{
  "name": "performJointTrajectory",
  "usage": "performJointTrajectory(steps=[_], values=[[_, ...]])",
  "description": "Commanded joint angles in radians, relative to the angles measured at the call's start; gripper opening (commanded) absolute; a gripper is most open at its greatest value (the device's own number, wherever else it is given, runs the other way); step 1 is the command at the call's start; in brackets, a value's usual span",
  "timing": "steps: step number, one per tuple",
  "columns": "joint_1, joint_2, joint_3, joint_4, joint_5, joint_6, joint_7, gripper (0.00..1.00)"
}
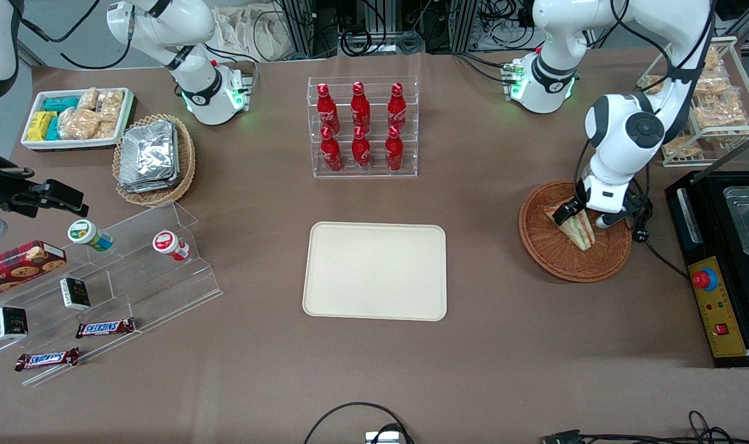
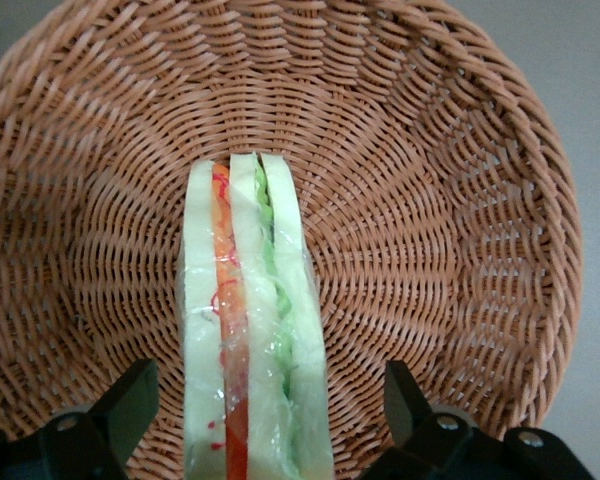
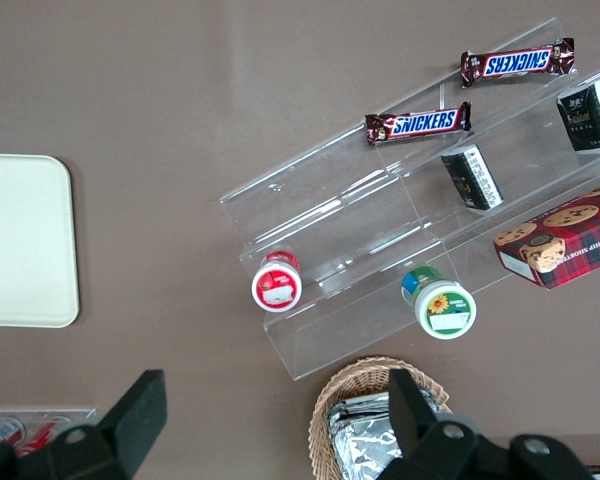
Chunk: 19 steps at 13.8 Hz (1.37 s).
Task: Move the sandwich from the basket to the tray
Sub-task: 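Lower the left gripper around the sandwich and close on it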
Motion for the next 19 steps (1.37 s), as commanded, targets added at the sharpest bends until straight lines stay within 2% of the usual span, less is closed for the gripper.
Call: performJointTrajectory(steps=[1,4,5,7,10,11,12,13,16,19], values=[[0.003,0.012,-0.004,-0.022,0.003,0.047,-0.016,1.0],[0.003,0.021,-0.002,-0.02,0.006,0.055,-0.016,1.0],[0.003,0.023,-0.002,-0.02,0.007,0.055,-0.013,0.95],[0.005,0.032,-0.002,-0.017,0.01,0.055,0.001,0.81],[0.005,0.044,-0.002,-0.017,0.019,0.055,0.045,0.44],[0.008,0.044,-0.002,-0.019,0.019,0.053,0.074,0.34],[0.009,0.043,-0.001,-0.019,0.019,0.052,0.112,0.28],[0.011,0.04,0.001,-0.017,0.019,0.044,0.141,0.25],[0.026,-0.012,-0.001,-0.003,0.019,-0.052,0.217,0.25],[0.026,-0.095,-0.002,0.013,0.019,-0.138,0.41,0.25]])
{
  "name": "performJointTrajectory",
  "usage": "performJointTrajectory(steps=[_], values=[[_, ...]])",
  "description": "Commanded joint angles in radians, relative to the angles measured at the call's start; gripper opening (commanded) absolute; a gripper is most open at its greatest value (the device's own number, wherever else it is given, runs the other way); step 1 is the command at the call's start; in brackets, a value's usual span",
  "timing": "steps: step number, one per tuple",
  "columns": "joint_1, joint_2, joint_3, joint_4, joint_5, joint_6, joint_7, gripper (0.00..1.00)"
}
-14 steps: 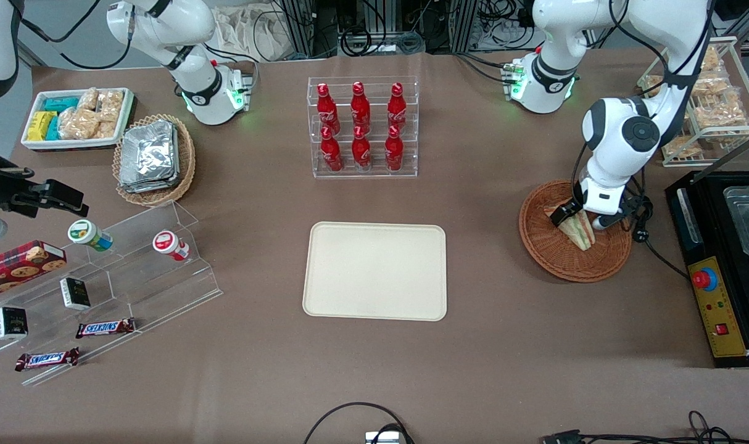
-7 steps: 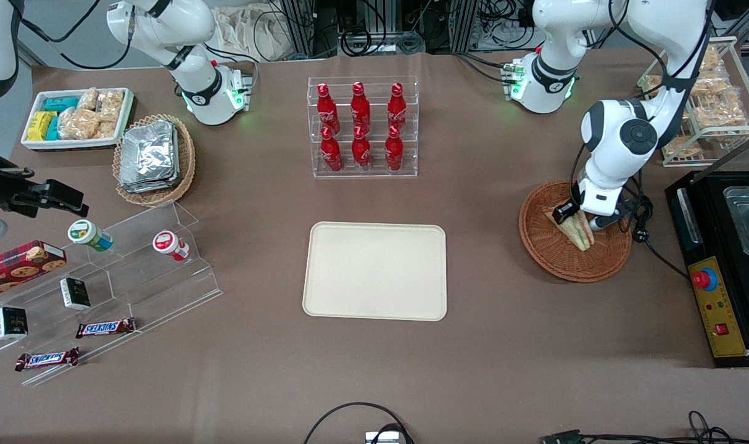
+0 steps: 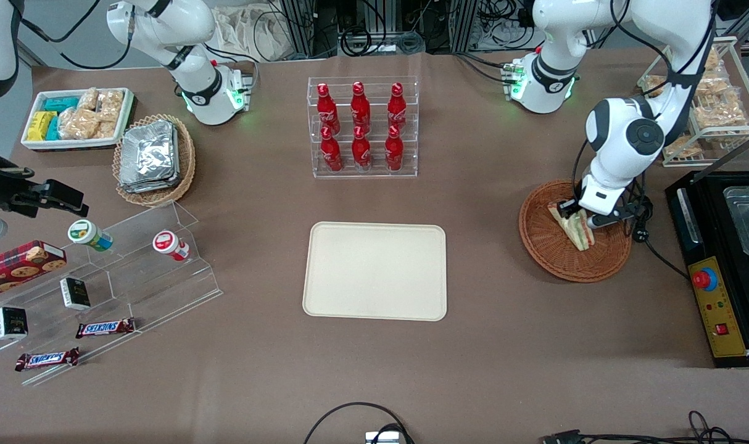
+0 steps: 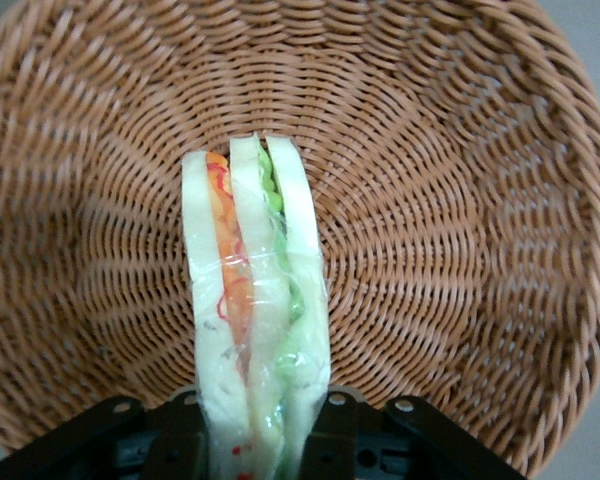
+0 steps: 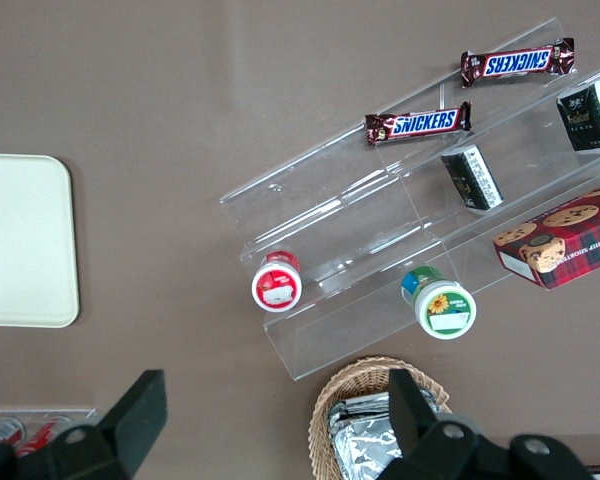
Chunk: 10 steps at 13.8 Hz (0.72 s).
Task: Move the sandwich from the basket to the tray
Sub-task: 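Lift the sandwich out of the basket with the left gripper toward the tray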
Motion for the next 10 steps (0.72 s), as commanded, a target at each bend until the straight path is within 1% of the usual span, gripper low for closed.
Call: performJointTrajectory(steps=[1,7,8,10], values=[[0.007,-0.104,-0.007,0.008,0.013,-0.073,0.158,0.25],[-0.025,-0.156,-0.018,0.046,0.01,-0.098,0.448,0.25],[-0.031,-0.156,-0.018,0.052,0.007,-0.098,0.483,0.25],[-0.062,-0.153,-0.018,0.066,-0.004,-0.099,0.491,0.25]])
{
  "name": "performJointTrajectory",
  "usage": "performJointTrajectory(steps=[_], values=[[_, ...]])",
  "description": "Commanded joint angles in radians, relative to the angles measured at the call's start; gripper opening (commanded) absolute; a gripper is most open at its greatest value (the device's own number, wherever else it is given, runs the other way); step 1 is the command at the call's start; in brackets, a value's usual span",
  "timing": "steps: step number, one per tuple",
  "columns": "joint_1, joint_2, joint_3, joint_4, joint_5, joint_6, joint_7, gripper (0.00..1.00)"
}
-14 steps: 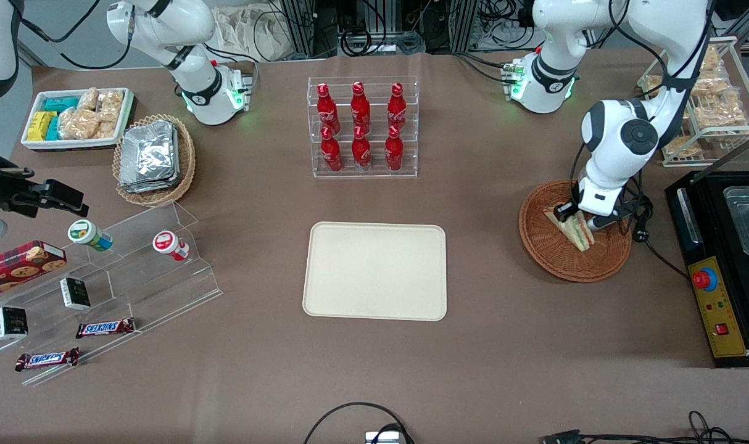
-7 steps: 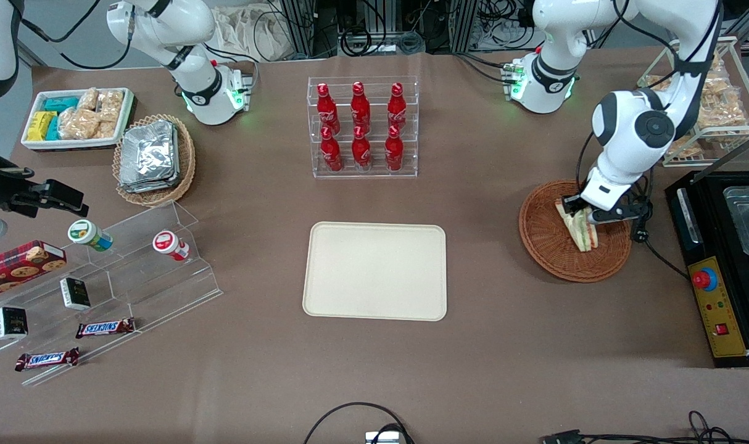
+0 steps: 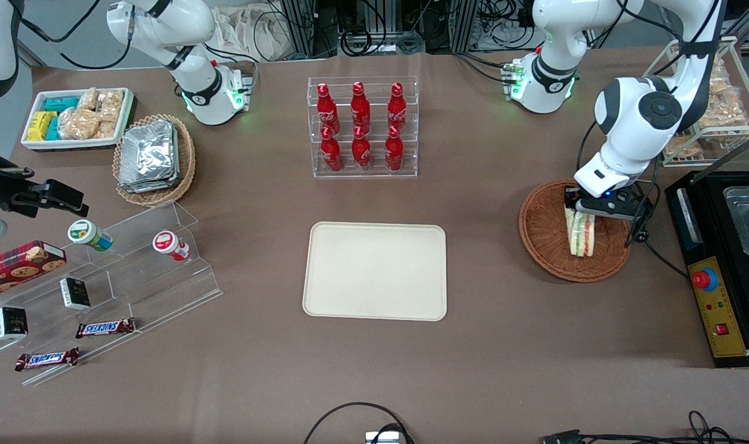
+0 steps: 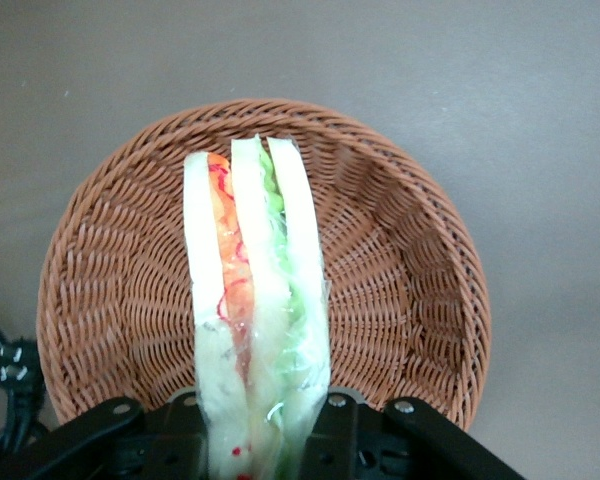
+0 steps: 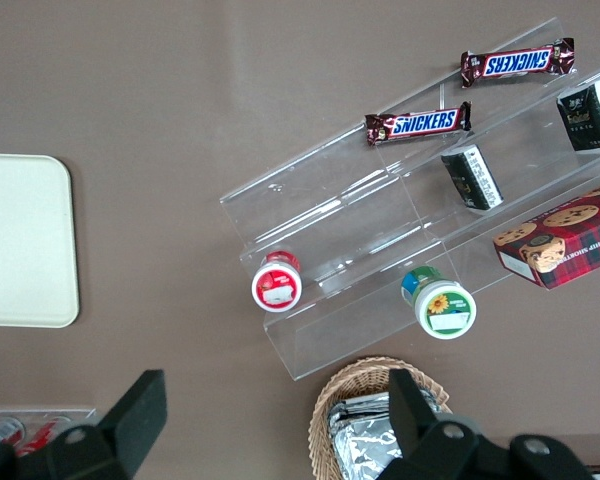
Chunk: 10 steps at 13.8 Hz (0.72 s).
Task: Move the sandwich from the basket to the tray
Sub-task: 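Lift the sandwich out of the basket with the left gripper toward the tray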
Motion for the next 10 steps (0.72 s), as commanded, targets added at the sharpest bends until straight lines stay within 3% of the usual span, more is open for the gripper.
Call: performJointTrajectory(steps=[1,10], values=[[-0.056,-0.013,-0.002,0.034,-0.01,-0.027,0.026,0.25],[-0.292,0.117,-0.003,0.224,-0.056,-0.045,-0.229,0.26]])
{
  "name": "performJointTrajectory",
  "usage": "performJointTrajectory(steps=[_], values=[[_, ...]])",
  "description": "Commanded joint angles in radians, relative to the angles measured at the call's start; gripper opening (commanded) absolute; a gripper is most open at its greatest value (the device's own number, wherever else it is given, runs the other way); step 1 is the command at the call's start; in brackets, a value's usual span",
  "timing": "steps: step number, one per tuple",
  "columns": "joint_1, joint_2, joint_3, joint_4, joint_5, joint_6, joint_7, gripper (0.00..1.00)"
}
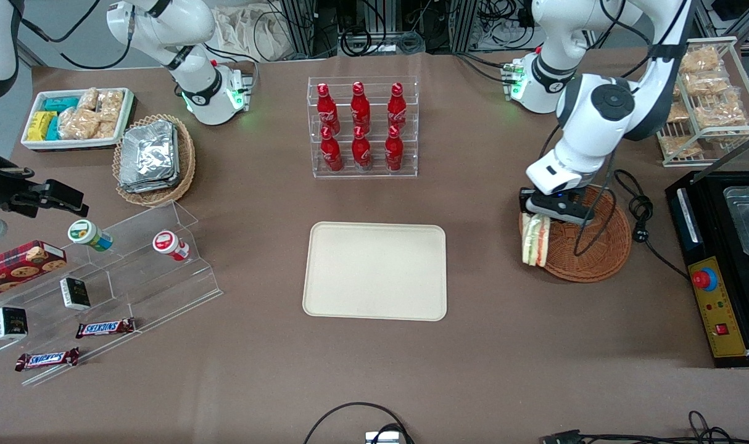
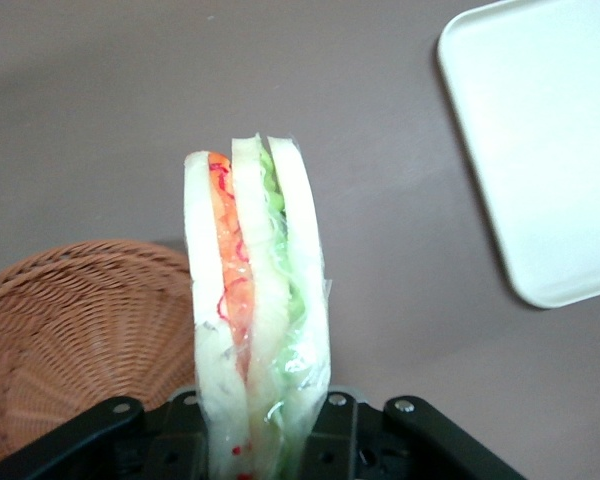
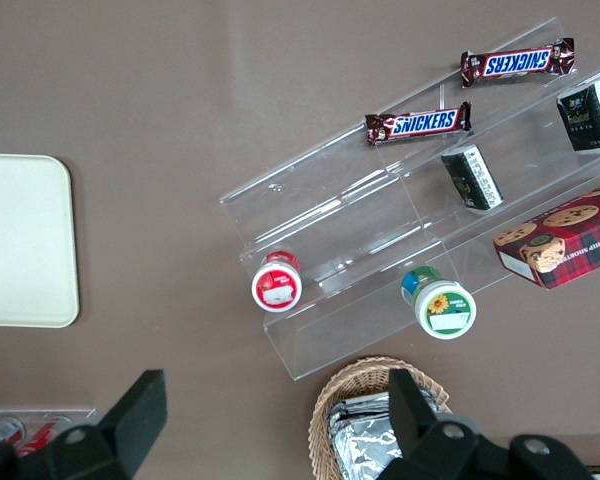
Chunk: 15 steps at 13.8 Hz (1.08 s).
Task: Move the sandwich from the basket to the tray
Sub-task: 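Lift the sandwich out of the basket with the left gripper toward the tray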
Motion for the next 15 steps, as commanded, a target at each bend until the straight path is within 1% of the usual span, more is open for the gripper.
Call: performJointTrajectory(steps=[1,3,6,9,11,15], values=[[-0.074,0.095,0.007,0.111,-0.009,-0.039,-0.093,0.26],[-0.104,0.161,0.007,0.2,-0.006,-0.078,-0.127,0.26],[-0.139,0.248,0.007,0.347,-0.004,-0.184,-0.189,0.26],[-0.179,0.337,0.007,0.458,0.0,-0.211,-0.258,0.27],[-0.203,0.392,0.007,0.519,0.011,-0.217,-0.309,0.26],[-0.251,0.469,0.009,0.584,0.011,-0.217,-0.348,0.27]])
